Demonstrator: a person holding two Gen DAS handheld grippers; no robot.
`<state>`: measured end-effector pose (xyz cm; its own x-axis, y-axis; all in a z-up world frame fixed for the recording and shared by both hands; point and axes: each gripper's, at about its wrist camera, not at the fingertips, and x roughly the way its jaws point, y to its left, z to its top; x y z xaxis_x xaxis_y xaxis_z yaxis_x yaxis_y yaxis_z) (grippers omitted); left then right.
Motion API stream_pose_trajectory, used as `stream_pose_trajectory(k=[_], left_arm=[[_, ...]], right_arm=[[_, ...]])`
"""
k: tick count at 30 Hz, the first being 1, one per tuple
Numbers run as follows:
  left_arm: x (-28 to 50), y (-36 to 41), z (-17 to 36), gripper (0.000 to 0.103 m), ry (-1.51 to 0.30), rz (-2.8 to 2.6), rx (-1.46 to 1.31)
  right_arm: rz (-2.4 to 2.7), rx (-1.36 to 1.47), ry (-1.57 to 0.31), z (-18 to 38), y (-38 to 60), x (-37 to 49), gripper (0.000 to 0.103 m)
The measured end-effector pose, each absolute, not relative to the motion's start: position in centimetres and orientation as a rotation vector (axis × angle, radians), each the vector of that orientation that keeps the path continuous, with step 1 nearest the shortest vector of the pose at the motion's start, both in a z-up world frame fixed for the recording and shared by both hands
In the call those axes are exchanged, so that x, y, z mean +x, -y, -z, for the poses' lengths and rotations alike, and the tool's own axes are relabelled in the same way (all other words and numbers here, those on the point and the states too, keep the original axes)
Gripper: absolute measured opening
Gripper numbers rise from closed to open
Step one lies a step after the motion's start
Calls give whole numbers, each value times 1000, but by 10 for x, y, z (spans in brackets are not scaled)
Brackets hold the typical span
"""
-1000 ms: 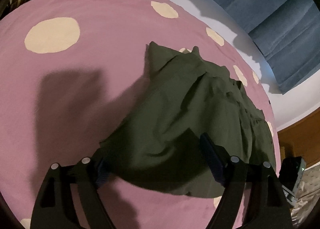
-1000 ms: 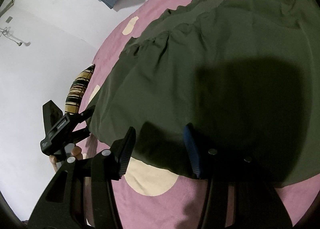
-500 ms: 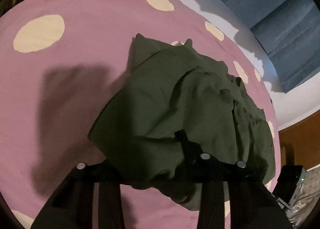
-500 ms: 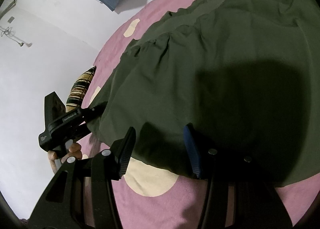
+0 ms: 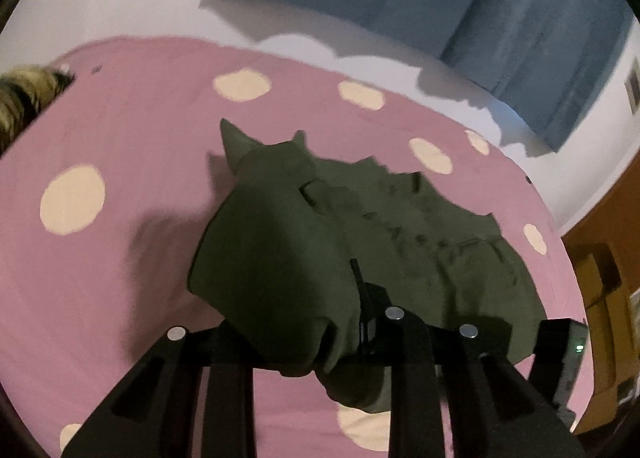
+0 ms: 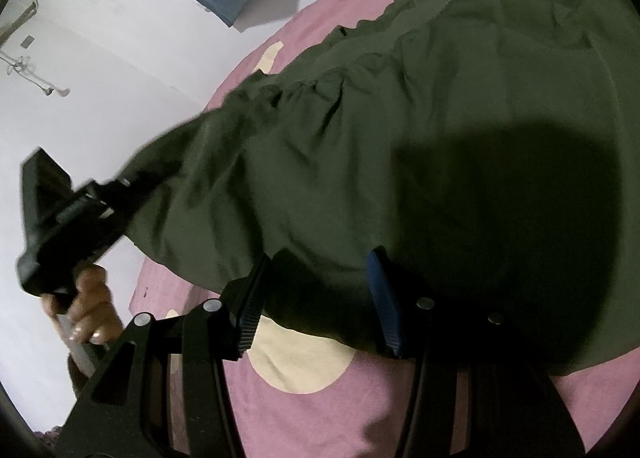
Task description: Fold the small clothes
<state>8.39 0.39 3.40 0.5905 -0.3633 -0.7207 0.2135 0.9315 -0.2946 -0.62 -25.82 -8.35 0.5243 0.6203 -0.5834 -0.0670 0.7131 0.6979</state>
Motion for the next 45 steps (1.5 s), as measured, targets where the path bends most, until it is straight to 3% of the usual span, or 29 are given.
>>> stream_pose_trajectory(k=[18,33,45], left_arm=[[64,139,-81,25,-762,440,81],[28,255,-23,25,-813,504,326],[13,289,17,25,-824,472,438]], right_arm=[[-469,655,-908,75,274,-36,49],[-316,672,-879,64,371,-98,53],[-232,751,-871,77,412,-125,55]])
